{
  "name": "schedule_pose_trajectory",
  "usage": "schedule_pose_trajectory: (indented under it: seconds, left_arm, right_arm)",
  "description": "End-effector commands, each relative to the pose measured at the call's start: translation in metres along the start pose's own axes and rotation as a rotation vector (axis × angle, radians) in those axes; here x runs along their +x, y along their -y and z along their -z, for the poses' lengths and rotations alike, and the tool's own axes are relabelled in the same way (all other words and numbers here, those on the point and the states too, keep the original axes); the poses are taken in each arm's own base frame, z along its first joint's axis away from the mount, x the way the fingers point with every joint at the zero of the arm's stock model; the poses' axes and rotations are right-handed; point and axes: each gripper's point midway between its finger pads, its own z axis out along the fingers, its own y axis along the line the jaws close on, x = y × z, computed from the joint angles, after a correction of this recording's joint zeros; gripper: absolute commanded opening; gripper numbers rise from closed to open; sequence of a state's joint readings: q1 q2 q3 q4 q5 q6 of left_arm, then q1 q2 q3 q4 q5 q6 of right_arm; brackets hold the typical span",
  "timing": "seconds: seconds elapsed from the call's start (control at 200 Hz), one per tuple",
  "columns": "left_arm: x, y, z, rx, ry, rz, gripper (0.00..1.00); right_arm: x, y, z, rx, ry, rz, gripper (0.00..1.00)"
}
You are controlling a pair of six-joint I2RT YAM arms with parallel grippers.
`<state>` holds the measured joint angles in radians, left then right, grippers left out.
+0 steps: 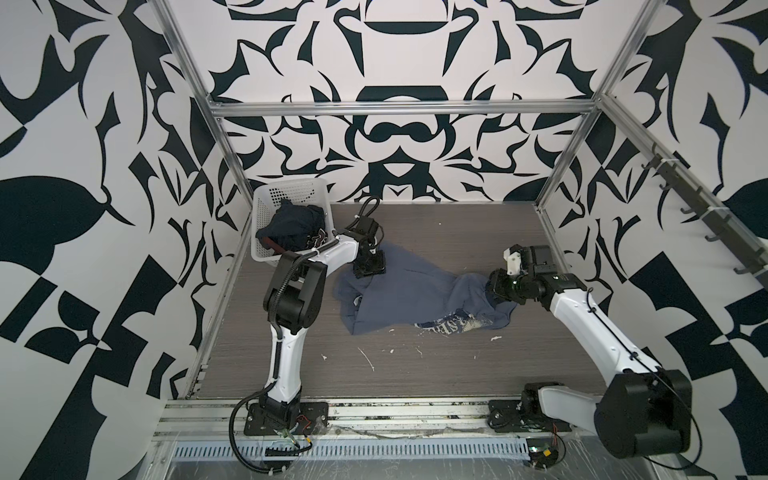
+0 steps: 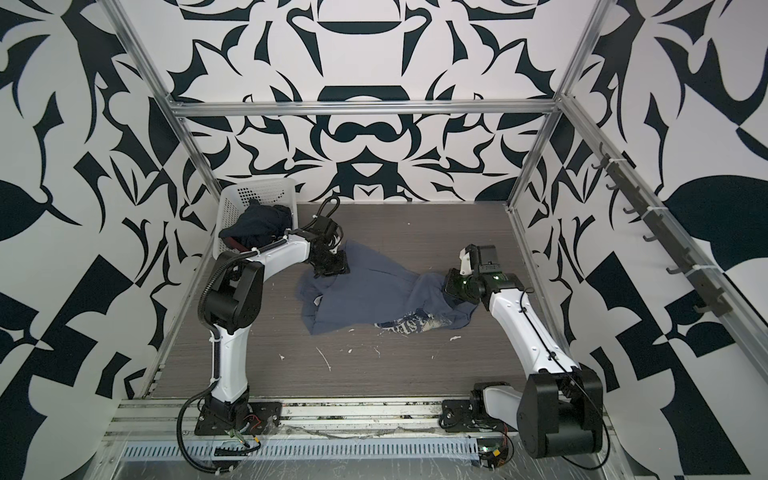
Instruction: Fold and stack the tank tops
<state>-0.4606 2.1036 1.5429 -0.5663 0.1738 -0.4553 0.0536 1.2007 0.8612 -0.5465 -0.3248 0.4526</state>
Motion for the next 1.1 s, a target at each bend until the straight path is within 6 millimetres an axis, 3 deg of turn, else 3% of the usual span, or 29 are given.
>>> schedule_pose_trajectory:
  seconds: [0.0, 0.49, 0.615, 0.695, 0.775, 0.855, 0.985, 1.095]
  left_arm:
    - [0.004, 0.004, -0.002, 0.004, -0.027, -0.009, 0.38]
    - [0.004, -0.002, 0.002, -0.036, -0.004, -0.004, 0.17]
    - [0.000, 0.000, 0.013, -0.032, 0.034, 0.002, 0.08]
    - [-0.006, 0.007, 0.030, -0.010, 0.085, 0.005, 0.02]
    - [-0.015, 0.019, 0.060, 0.021, 0.158, -0.003, 0.00]
    - [-0.030, 0.030, 0.107, 0.033, 0.272, -0.017, 0.00]
    - [-0.054, 0.037, 0.218, 0.059, 0.546, -0.020, 0.00]
    - [-0.057, 0.016, 0.301, 0.075, 0.789, 0.061, 0.00]
  right_arm:
    - [-0.006, -0.003, 0.005, -0.004, 0.034, 0.011, 0.00]
    - [-0.007, -0.004, 0.009, -0.001, 0.042, 0.014, 0.00]
    - [-0.008, -0.003, 0.012, 0.005, 0.050, 0.017, 0.00]
    - [-0.010, -0.004, 0.015, 0.015, 0.059, 0.023, 0.00]
    - [-0.017, -0.006, 0.023, 0.025, 0.080, 0.037, 0.00]
    - [-0.028, -0.010, 0.034, 0.033, 0.111, 0.055, 0.00]
    - [-0.054, -0.029, 0.061, 0.015, 0.185, 0.086, 0.00]
    - [-0.069, -0.045, 0.075, -0.026, 0.228, 0.089, 0.00]
